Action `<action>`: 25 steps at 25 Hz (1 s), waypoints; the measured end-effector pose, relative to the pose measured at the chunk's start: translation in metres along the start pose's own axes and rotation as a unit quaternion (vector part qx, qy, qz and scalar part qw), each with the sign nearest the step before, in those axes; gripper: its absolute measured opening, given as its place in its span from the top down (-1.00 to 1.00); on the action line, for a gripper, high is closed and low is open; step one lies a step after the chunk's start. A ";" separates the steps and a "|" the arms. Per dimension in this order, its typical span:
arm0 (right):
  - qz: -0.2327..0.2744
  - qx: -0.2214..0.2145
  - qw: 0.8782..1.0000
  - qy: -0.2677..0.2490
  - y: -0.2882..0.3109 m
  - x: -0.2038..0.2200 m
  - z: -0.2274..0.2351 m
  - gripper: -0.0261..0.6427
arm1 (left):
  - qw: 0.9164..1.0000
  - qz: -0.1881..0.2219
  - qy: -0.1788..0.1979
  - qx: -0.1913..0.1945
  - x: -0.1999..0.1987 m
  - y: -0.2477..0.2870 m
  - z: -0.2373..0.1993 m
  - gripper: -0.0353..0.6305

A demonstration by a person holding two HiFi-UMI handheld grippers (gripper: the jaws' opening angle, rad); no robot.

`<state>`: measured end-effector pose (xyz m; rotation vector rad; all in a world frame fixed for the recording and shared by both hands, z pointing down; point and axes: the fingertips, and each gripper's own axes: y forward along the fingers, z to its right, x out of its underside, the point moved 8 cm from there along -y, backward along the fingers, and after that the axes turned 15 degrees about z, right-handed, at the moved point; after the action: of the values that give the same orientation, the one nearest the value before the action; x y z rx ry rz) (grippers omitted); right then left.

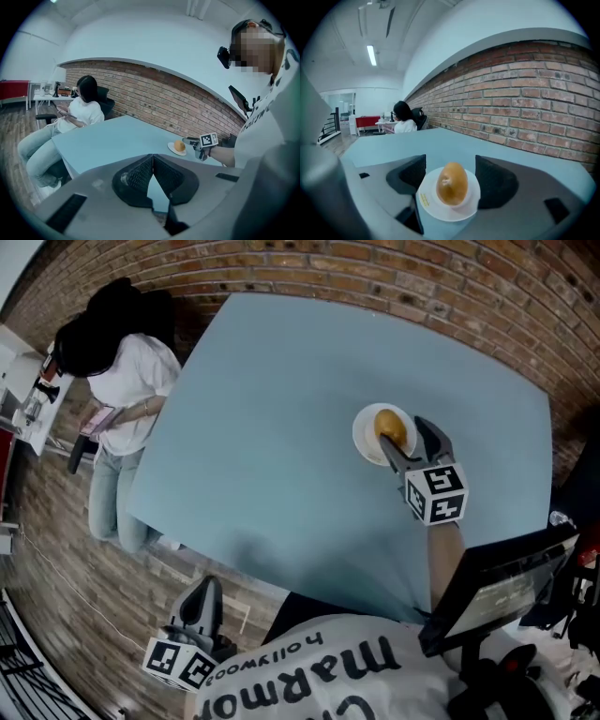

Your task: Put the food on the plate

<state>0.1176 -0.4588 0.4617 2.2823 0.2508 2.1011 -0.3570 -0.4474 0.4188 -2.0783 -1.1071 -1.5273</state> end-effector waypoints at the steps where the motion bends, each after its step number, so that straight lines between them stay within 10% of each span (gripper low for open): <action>1: 0.017 0.001 1.000 0.004 -0.004 -0.008 0.001 -0.02 | 1.000 0.000 0.000 0.005 0.000 0.002 0.002 0.88; 6: 0.064 -0.017 0.998 0.004 -0.036 -0.048 -0.003 0.01 | 0.999 0.004 0.002 0.043 -0.001 0.018 0.011 0.88; 10: 0.066 -0.005 0.997 -0.040 -0.083 -0.071 -0.005 0.76 | 0.995 0.011 0.008 0.097 -0.007 0.046 0.026 0.88; 25: -0.002 0.010 0.998 0.070 -0.203 -0.042 -0.058 0.83 | 0.956 0.008 0.014 0.293 -0.011 0.133 0.102 0.88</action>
<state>0.0371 -0.2695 0.3987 2.1456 0.2806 2.2695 -0.1923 -0.4697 0.3944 -1.6442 -1.3279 -1.0409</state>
